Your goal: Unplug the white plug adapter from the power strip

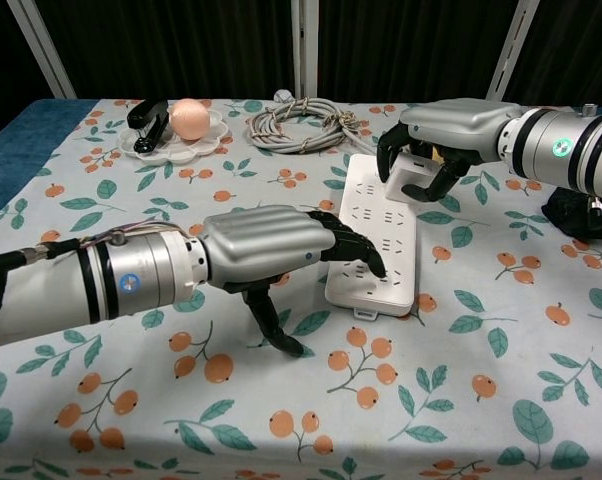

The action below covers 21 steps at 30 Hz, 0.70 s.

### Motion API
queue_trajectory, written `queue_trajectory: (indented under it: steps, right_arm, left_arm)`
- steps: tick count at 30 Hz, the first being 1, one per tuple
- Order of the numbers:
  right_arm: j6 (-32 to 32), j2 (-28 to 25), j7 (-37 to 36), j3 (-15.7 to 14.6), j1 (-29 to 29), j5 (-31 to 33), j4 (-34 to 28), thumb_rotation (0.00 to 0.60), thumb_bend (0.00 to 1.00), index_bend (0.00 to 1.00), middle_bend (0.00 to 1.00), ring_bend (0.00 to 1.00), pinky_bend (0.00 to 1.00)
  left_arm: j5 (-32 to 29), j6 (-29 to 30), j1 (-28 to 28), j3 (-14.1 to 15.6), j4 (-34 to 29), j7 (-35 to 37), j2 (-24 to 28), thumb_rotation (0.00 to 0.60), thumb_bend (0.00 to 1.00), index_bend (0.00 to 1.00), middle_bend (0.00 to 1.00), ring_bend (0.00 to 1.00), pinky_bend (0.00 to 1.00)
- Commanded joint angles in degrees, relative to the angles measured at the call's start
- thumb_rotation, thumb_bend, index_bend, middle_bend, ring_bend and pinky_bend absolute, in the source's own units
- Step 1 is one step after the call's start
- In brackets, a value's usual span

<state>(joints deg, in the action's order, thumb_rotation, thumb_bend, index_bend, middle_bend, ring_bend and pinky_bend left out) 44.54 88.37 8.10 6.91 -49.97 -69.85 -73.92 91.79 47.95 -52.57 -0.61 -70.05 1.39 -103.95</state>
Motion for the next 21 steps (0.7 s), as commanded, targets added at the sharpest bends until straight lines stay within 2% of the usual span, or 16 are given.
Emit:
queue_trajectory:
  steps: [1, 8, 10, 13, 15, 17, 18, 19, 21]
  right_arm:
    - [1.2, -0.3, -2.4, 0.3, 0.6, -2.0, 0.4, 0.6, 0.46, 0.94, 0.65, 0.47, 0.37]
    - [2.6, -2.0, -6.2, 1.0, 1.5, -3.7, -1.3, 0.6, 0.46, 0.93, 0.66, 0.47, 0.38]
    - [2.3, -3.8, -6.9, 1.3, 1.9, -3.3, -3.1, 0.6, 0.46, 0.93, 0.66, 0.47, 0.38]
    - [-2.1, -9.2, -4.3, 1.1, 1.4, 0.6, -7.6, 0.6, 0.45, 0.88, 0.63, 0.46, 0.38]
    - [-5.6, -12.2, -1.9, 0.7, 0.6, 4.4, -10.3, 0.6, 0.45, 0.79, 0.61, 0.43, 0.36]
    - [-10.0, -15.3, 0.1, -0.1, -0.8, 9.7, -13.2, 0.6, 0.44, 0.64, 0.55, 0.36, 0.32]
    - [-11.8, -16.3, 0.9, -0.6, -1.4, 11.8, -14.1, 0.6, 0.41, 0.53, 0.5, 0.32, 0.29]
    - [-13.6, -17.4, 1.7, -1.4, -2.4, 14.3, -14.8, 0.6, 0.38, 0.38, 0.43, 0.26, 0.25]
    - [-14.6, -17.9, 2.8, -2.5, -3.3, 17.4, -15.2, 0.6, 0.33, 0.16, 0.3, 0.17, 0.2]
  left_arm:
    - [-0.2, -0.1, -0.2, -0.1, -0.2, -0.1, 0.1, 0.6, 0.05, 0.18, 0.17, 0.11, 0.1]
    - [0.5, 1.5, -0.2, -0.1, -1.5, -0.2, 0.9, 0.6, 0.05, 0.18, 0.17, 0.11, 0.1]
    - [1.1, 2.7, 0.0, -0.1, -2.3, -0.3, 1.5, 0.6, 0.05, 0.18, 0.17, 0.11, 0.1]
    - [1.8, 5.2, 0.6, -0.4, -4.3, -1.0, 3.1, 0.6, 0.05, 0.18, 0.17, 0.11, 0.1]
    - [1.9, 6.7, 1.0, -0.8, -5.8, -1.7, 4.4, 0.6, 0.05, 0.18, 0.17, 0.11, 0.1]
    - [1.9, 8.4, 1.8, -1.2, -7.7, -2.6, 6.2, 0.6, 0.05, 0.18, 0.17, 0.11, 0.1]
    - [1.9, 9.1, 2.2, -1.4, -8.6, -3.1, 7.1, 0.6, 0.05, 0.18, 0.17, 0.11, 0.1]
    - [1.7, 10.1, 2.8, -1.6, -9.8, -3.7, 8.3, 0.6, 0.05, 0.18, 0.17, 0.11, 0.1]
    - [1.2, 11.8, 4.0, -1.8, -11.6, -4.8, 10.4, 0.6, 0.05, 0.18, 0.17, 0.11, 0.1]
